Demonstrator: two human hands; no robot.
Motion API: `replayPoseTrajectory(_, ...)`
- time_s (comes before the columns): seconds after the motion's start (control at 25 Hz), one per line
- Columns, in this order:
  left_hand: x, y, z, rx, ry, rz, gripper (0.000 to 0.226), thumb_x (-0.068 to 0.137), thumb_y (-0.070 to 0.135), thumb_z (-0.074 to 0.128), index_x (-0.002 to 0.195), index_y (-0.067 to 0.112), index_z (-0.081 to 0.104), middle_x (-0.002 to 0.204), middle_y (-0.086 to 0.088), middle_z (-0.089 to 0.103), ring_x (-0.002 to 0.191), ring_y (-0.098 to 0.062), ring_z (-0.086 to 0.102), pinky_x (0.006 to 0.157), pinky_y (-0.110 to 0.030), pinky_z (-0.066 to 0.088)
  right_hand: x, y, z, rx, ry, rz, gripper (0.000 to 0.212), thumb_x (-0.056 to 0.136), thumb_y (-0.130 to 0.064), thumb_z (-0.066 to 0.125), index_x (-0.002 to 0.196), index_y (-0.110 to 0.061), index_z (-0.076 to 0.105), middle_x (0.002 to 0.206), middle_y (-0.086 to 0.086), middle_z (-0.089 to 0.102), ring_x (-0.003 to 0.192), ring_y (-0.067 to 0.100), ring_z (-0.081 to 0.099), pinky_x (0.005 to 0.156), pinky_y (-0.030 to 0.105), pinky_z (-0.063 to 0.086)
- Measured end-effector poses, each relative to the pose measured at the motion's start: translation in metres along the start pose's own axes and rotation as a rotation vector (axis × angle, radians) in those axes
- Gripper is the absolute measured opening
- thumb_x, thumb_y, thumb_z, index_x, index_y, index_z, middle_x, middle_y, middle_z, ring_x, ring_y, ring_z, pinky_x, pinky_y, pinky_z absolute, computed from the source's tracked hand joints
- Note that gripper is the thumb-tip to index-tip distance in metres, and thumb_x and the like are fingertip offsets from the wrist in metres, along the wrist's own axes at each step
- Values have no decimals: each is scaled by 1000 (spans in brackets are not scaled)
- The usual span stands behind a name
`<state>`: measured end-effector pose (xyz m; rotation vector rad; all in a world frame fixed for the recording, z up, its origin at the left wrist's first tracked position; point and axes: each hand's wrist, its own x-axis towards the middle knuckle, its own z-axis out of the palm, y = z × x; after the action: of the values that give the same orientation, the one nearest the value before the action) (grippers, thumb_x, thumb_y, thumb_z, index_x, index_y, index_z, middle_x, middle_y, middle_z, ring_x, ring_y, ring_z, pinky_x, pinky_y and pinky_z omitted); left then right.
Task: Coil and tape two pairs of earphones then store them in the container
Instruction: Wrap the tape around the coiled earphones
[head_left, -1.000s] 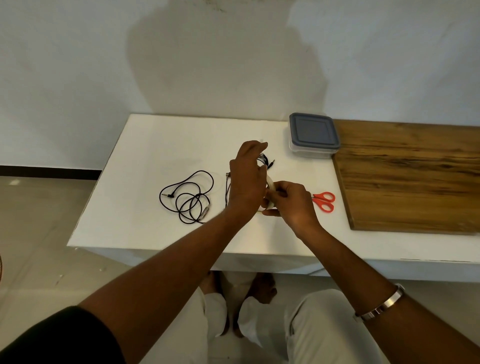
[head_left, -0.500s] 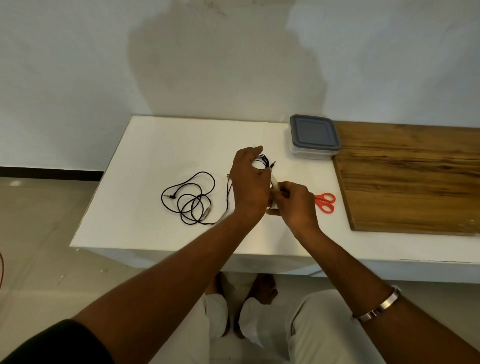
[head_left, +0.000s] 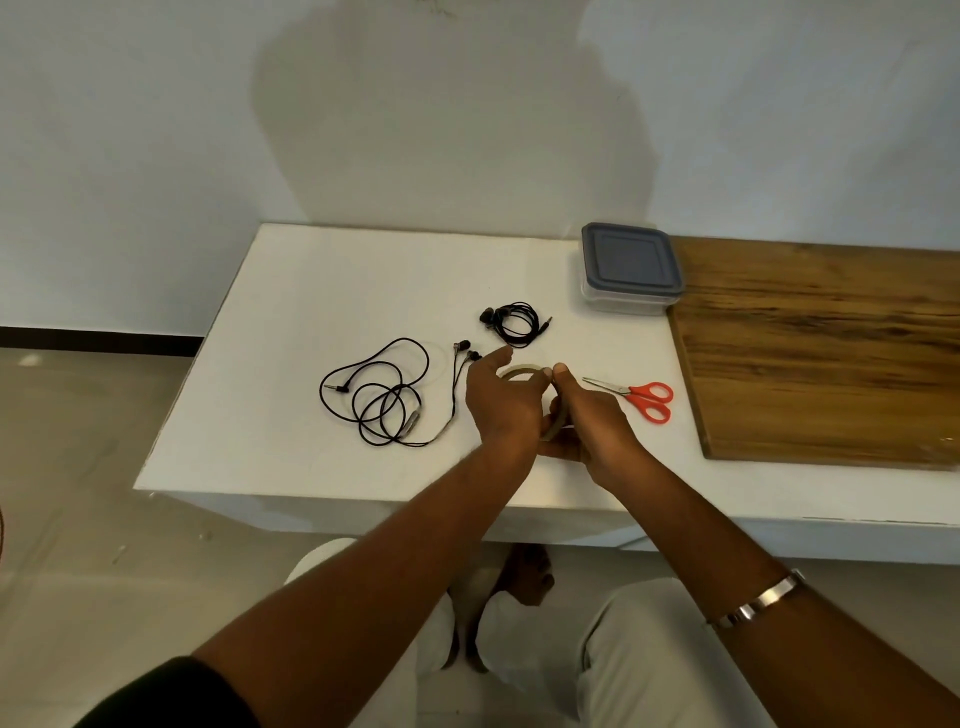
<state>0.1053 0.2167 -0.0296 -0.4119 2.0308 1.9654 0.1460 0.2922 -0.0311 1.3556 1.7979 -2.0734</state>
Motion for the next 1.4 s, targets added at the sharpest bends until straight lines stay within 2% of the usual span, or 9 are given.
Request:
replayPoseTrajectory(0.24, 5, -9, -14, 218, -14, 256, 50, 82, 0, 69, 128, 7, 53, 133, -4, 49, 109, -13, 54, 70, 6, 33, 18, -5, -15, -282, 112, -81, 50, 93, -47, 49, 82, 0, 65, 67, 13, 68, 55, 26, 67, 64, 34, 60)
replayPoseTrajectory(0.36, 20, -6, -26, 208, -24, 340, 45, 84, 1, 66, 126, 11, 54, 128, -6, 52, 82, -19, 64, 67, -5, 43, 24, -2, -18, -845, 204, -434, 54, 94, -48, 45, 73, -2, 65, 64, 11, 66, 54, 24, 65, 61, 32, 56)
replayPoseTrajectory(0.56, 40, 6, -40, 108, -145, 247, 36, 90, -2, 52, 121, 14, 59, 114, 3, 62, 84, -8, 67, 70, -19, 51, 35, 2, -19, -1264, 305, -716, 51, 93, -55, 38, 80, -10, 57, 67, 2, 55, 60, 17, 57, 56, 29, 49)
replayPoseTrajectory(0.68, 48, 13, -46, 5, -250, 103, 43, 85, -9, 48, 119, 14, 64, 114, 5, 64, 86, 1, 66, 70, -26, 53, 37, 2, -21, -1204, 305, -726, 43, 92, -55, 44, 87, -13, 49, 71, 0, 56, 59, 16, 56, 54, 29, 50)
replayPoseTrajectory(0.8, 50, 16, -52, -7, -309, 90, 45, 85, -7, 48, 117, 19, 66, 111, 8, 67, 104, -16, 65, 69, -25, 52, 31, -2, -17, -1074, 378, -728, 51, 95, -54, 31, 81, -13, 58, 68, 0, 61, 58, 14, 56, 56, 27, 49)
replayPoseTrajectory(0.96, 49, 15, -55, -9, -402, 116, 45, 87, -6, 47, 115, 22, 67, 133, 3, 58, 90, -13, 69, 73, -27, 52, 27, -15, -1, -987, 453, -797, 41, 97, -47, 33, 80, -17, 54, 76, -2, 59, 65, 13, 55, 57, 25, 42)
replayPoseTrajectory(1.08, 47, 16, -58, -20, -493, 140, 45, 87, -7, 47, 117, 19, 67, 126, 1, 63, 92, -15, 67, 75, -30, 51, 30, -23, 14, -549, 125, -703, 22, 96, -31, 50, 108, -17, 62, 103, -2, 63, 86, 13, 59, 67, 16, 46)
replayPoseTrajectory(1.16, 46, 18, -58, -21, -541, 153, 47, 86, -9, 45, 117, 18, 67, 121, -4, 66, 89, -14, 66, 74, -29, 51, 29, -28, 20, -265, -101, -561, 26, 96, -24, 52, 120, -20, 61, 114, 0, 64, 94, 15, 63, 73, 23, 54)
replayPoseTrajectory(1.4, 51, 21, -60, -44, -581, 161, 65, 80, -9, 48, 130, 32, 55, 117, -3, 68, 89, -20, 66, 71, -31, 51, 27, -37, 24, -218, -52, -526, 18, 95, -29, 52, 108, -22, 62, 101, -2, 66, 83, 11, 66, 66, 22, 55)
